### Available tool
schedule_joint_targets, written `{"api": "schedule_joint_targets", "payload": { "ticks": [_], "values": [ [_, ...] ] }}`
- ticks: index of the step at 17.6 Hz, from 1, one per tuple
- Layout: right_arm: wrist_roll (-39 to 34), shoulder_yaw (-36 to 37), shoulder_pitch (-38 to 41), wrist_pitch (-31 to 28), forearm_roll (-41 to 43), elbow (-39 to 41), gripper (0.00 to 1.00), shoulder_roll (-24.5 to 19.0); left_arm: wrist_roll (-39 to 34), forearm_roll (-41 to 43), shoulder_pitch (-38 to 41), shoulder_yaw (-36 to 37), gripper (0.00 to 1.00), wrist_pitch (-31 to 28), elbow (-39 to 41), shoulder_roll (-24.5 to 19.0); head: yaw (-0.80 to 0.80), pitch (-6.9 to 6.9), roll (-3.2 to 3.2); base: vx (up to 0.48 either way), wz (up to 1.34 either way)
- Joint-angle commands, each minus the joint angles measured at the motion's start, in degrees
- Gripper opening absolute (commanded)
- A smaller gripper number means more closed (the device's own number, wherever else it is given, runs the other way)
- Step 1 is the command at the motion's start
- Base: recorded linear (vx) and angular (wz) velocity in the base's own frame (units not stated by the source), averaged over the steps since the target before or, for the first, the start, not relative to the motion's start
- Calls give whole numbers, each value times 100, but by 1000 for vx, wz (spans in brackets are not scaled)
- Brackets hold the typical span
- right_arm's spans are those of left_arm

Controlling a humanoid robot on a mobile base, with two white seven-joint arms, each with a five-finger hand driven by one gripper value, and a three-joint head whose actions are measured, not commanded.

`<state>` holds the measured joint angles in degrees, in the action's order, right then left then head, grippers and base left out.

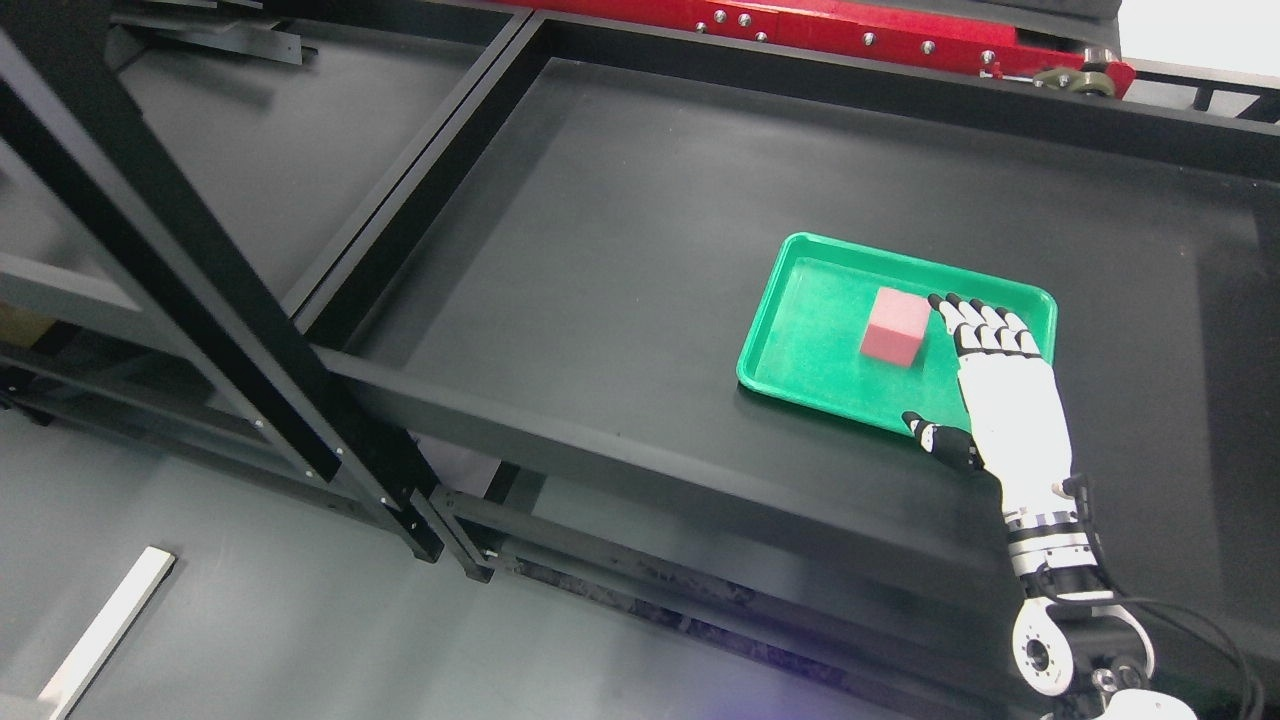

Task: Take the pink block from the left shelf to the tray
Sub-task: 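Reach the right hand over the green tray toward the pink cube, then lower the right hand onto the pink cube and close fingers around it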

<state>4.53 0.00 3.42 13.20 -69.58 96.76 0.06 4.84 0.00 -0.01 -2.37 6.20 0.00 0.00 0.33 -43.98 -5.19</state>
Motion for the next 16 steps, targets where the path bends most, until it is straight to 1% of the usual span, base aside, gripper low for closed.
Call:
{"api": "schedule_joint_targets", "payload": {
  "ticks": [1, 9, 15, 16],
  "values": [
    [-128, 53, 9, -36, 6, -43, 94, 94, 0, 9, -131, 0, 100, 4, 100, -100, 0, 0, 0, 217, -2],
    [-163, -114, -17, -45, 6, -69, 94, 94, 0, 9, -131, 0, 100, 4, 100, -100, 0, 0, 0, 179, 0],
    [-751, -185, -44, -36, 6, -289, 94, 94, 0, 9, -131, 0, 100, 4, 100, -100, 0, 0, 0, 115, 2],
    [-935, -246, -9, -28, 6, -315, 94, 94, 0, 9, -131, 0, 100, 4, 100, -100, 0, 0, 0, 91, 7]
  ]
}}
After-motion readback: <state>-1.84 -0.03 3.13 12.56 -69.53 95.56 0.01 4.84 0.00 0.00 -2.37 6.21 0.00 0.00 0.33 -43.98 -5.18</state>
